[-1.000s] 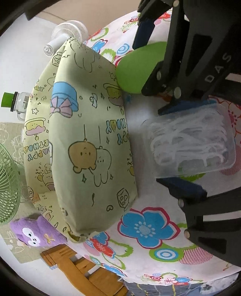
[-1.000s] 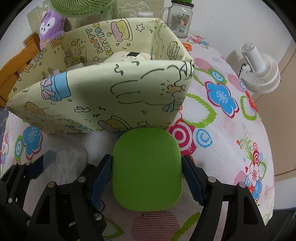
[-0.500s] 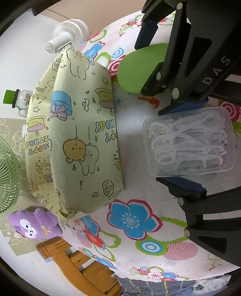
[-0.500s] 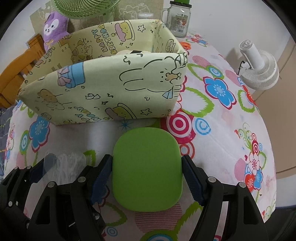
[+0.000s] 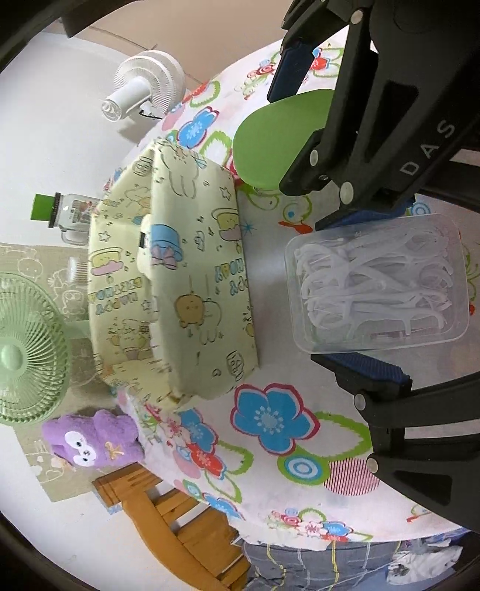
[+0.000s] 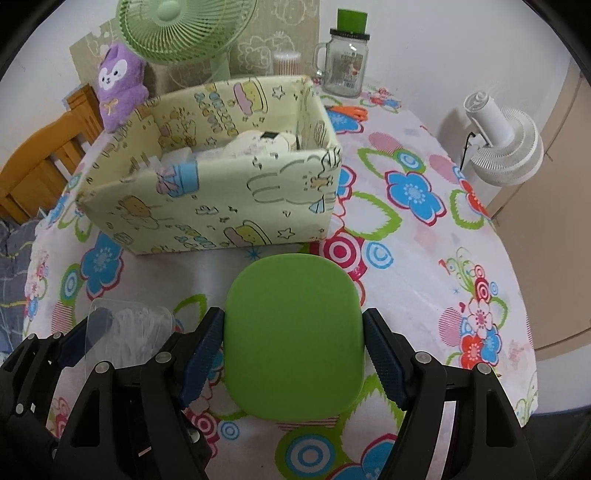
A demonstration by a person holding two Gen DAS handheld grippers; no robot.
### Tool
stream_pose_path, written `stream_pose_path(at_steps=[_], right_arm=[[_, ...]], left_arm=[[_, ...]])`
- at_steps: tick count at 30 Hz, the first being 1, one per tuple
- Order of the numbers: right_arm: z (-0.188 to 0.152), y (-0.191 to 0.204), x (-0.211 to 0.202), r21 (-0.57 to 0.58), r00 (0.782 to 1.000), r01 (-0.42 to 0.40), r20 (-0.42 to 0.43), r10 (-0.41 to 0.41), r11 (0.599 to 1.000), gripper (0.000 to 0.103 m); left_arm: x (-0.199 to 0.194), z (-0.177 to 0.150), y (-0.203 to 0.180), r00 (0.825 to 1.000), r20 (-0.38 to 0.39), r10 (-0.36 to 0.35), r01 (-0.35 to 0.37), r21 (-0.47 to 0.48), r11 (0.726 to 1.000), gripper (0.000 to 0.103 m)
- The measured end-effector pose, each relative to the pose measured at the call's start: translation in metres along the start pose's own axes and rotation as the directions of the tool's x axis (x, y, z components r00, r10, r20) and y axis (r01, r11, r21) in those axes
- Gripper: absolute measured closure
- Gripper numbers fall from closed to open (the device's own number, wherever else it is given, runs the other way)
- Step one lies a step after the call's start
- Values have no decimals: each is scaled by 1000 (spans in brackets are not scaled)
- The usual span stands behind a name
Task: Organize rigid objects
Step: 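Lift the floss-pick box and green case with both tools toward the fabric box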
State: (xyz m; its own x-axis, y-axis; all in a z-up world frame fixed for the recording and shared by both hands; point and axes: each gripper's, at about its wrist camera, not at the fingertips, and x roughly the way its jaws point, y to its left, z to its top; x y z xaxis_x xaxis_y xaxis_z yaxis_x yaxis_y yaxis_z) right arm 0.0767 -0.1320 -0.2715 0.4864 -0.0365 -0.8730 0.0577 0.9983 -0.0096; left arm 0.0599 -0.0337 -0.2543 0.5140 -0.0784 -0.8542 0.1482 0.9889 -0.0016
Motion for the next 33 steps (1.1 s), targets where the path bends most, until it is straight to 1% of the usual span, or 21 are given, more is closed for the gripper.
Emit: stream_pose_path(at_steps=[11,24,28,33], right_arm=[[3,-4,-34,8,999,-8,34,8,1000,26],[16,-5,-75,24,994,-24,110,21,999,26],[19,-6,-86,20,991,-28,133,25,999,26],[24,-4,-96,15,988,-29,150,26,999,26]], left_arm=[[-33,5,-4,1000,27,2,-2,-6,1000,40],[-70,22,-6,996,81,27,-27,-6,1000,40],[-80,26,-4,996,93,13,-12,-13,1000,40],[-89,30,-3,994,112,20,-19,-9,1000,40]])
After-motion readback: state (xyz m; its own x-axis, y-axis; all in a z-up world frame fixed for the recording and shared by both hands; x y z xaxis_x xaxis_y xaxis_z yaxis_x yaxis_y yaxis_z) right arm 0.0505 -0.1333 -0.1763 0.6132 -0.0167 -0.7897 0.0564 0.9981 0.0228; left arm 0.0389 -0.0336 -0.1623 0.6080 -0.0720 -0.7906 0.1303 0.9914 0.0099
